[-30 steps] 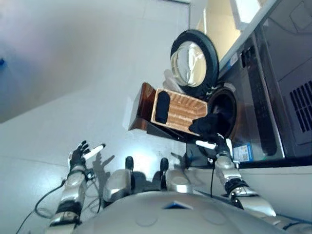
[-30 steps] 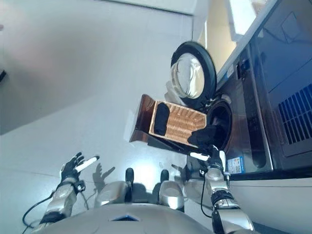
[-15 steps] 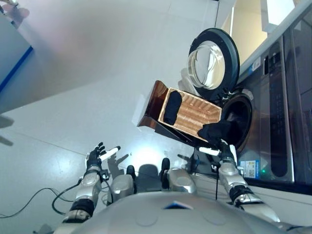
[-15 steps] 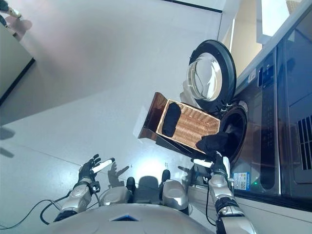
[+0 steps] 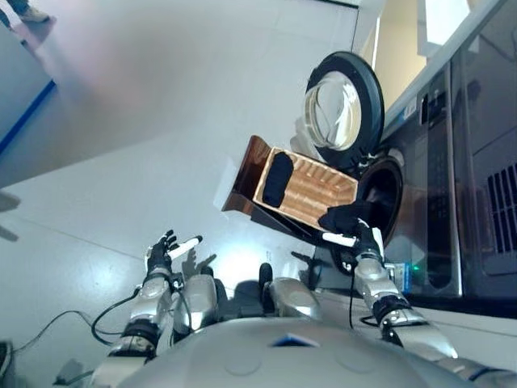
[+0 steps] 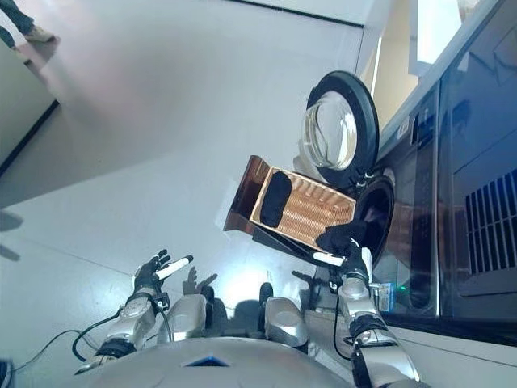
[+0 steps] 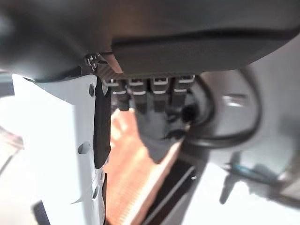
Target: Pick up the clothes and place them into the washing machine
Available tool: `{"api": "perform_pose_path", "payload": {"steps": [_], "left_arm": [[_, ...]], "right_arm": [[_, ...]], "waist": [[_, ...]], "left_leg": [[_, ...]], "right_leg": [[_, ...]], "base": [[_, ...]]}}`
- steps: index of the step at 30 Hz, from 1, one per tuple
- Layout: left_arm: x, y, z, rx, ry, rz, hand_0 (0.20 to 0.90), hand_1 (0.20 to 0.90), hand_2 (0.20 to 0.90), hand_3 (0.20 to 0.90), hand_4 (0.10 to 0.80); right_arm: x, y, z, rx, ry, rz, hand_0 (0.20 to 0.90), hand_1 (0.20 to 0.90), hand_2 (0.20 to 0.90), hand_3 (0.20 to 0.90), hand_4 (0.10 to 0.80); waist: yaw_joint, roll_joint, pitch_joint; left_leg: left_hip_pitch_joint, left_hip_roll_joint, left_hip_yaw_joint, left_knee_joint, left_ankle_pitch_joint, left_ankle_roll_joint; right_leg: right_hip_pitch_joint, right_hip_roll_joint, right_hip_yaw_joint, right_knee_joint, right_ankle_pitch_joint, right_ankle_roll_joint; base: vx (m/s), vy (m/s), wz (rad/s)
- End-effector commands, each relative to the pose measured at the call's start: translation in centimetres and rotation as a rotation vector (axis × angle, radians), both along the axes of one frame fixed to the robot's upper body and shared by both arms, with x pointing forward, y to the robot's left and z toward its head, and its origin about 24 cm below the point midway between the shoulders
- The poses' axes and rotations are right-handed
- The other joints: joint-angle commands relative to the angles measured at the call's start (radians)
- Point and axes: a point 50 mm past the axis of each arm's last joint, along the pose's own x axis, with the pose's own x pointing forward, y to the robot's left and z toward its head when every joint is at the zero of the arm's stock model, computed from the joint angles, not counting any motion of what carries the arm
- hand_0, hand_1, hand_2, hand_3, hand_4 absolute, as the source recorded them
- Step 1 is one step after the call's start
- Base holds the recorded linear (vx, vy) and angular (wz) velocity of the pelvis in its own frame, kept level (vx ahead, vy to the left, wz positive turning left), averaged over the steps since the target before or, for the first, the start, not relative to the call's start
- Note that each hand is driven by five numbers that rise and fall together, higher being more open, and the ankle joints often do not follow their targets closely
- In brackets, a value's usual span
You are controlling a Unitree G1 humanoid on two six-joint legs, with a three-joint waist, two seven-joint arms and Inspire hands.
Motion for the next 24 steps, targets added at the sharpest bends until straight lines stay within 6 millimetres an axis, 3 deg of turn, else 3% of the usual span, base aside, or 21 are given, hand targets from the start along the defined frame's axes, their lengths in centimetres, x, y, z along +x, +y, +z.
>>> {"api": "perform_pose_path", "payload": {"steps": [1,5,6,8,9,10,11,13,16,18,20,24], "left_arm": [[0.4,1.4,1.2,0.053,-0.089,0.027,0.9,0.9,0.9,0.9,0.8],[0.9,1.2,1.2,0.049,-0.101,0.031,0.9,0.9,0.9,0.9,0.8],[1.2,1.1,1.3,0.048,-0.104,0.032,0.9,0.9,0.9,0.9,0.8],[1.2,1.2,1.3,0.049,-0.104,0.032,0.9,0.9,0.9,0.9,0.8],[1.7,0.9,1.4,0.047,-0.111,0.019,0.9,0.9,0.9,0.9,0.8],[2.4,1.0,1.8,0.059,-0.136,0.003,0.9,0.9,0.9,0.9,0.8],[3.1,1.2,2.4,0.062,-0.177,0.004,0.9,0.9,0.9,0.9,0.8],[3.1,1.7,2.6,0.071,-0.181,0.014,0.9,0.9,0.9,0.9,0.8],[2.9,2.8,3.0,0.097,-0.192,0.058,0.9,0.9,0.9,0.9,0.8],[2.9,3.3,3.1,0.105,-0.192,0.061,0.9,0.9,0.9,0.9,0.8],[3.1,3.2,3.2,0.101,-0.201,0.05,0.9,0.9,0.9,0.9,0.8],[3.1,3.5,3.3,0.107,-0.2,0.052,0.9,0.9,0.9,0.9,0.8]], "right_arm": [[2.1,-1.5,2.0,-0.105,-0.101,0.058,0.9,0.9,0.9,0.9,0.8],[2.3,-1.1,2.0,-0.093,-0.106,0.066,0.9,0.9,0.9,0.9,0.8],[2.2,-0.9,1.8,-0.086,-0.099,0.063,0.9,0.9,0.9,0.9,0.8],[2.2,-0.9,1.8,-0.086,-0.099,0.063,0.9,0.9,0.9,0.9,0.8],[1.7,-0.8,1.5,-0.073,-0.087,0.05,0.9,0.9,0.9,0.9,0.8],[1.6,-0.7,1.4,-0.052,-0.086,0.02,0.9,0.9,0.9,0.9,0.8],[2.1,-0.4,1.5,-0.043,-0.097,0.024,0.9,0.9,0.9,0.9,0.8],[2.6,0.0,1.7,-0.045,-0.106,0.048,0.9,0.9,0.9,0.9,0.8],[4.4,1.2,2.5,-0.032,-0.152,0.093,0.9,0.9,0.9,0.9,0.8],[4.7,1.4,2.7,-0.018,-0.162,0.099,0.9,0.9,0.9,0.9,0.8],[4.2,1.0,2.4,-0.012,-0.147,0.076,0.9,0.9,0.9,0.9,0.8],[3.4,0.5,2.0,-0.001,-0.133,0.042,0.9,0.9,0.9,0.9,0.8]], "waist": [[0.026,0.034,-0.038],[0.029,0.062,-0.053],[0.027,0.068,-0.066],[0.028,0.066,-0.065],[0.023,0.066,-0.076],[0.021,0.055,-0.086],[0.025,0.051,-0.094],[0.036,0.046,-0.1],[0.061,0.032,-0.101],[0.064,0.019,-0.112],[0.062,0.014,-0.12],[0.054,0.017,-0.105]], "left_leg": [[-0.122,0.043,-0.009,-0.081,0.238,0.004],[-0.104,0.064,0.009,-0.094,0.258,-0.006],[-0.103,0.066,0.024,-0.083,0.256,-0.006],[-0.101,0.064,0.026,-0.082,0.255,-0.006],[-0.118,0.05,0.061,-0.035,0.212,0.015],[-0.141,0.013,0.087,0.048,0.164,0.03],[-0.145,-0.004,0.096,0.066,0.136,0.043],[-0.144,-0.009,0.119,0.077,0.117,0.052],[-0.126,-0.015,0.183,0.073,0.088,0.07],[-0.111,-0.048,0.204,0.059,0.065,0.086],[-0.094,-0.074,0.209,0.057,0.041,0.102],[-0.057,-0.087,0.213,0.058,0.006,0.125]], "right_leg": [[0.112,0.058,-0.016,0.028,-0.08,0.069],[0.156,0.042,0.034,0.059,-0.138,0.079],[0.182,0.019,0.046,0.051,-0.15,0.089],[0.184,0.017,0.047,0.05,-0.151,0.09],[0.213,-0.026,0.047,0.045,-0.155,0.108],[0.219,-0.077,0.056,0.039,-0.116,0.133],[0.209,-0.1,0.069,0.036,-0.093,0.146],[0.2,-0.118,0.076,0.032,-0.074,0.158],[0.161,-0.154,0.076,0.029,0.033,0.2],[0.152,-0.189,0.08,0.022,0.137,0.233],[0.149,-0.2,0.071,0.047,0.181,0.234],[0.095,-0.19,0.026,0.165,0.213,0.214]], "base": [[0.269,0.199,-0.78],[0.228,0.206,-1.1],[0.26,0.25,-0.54],[0.165,0.177,-0.17],[0.353,0.37,-0.25],[0.451,0.469,-0.2],[0.368,0.358,-0.16],[0.166,0.167,-0.43],[0.171,0.202,-0.8],[0.217,0.303,-0.64],[0.167,0.23,-0.36],[0.115,0.187,-0.05]]}}
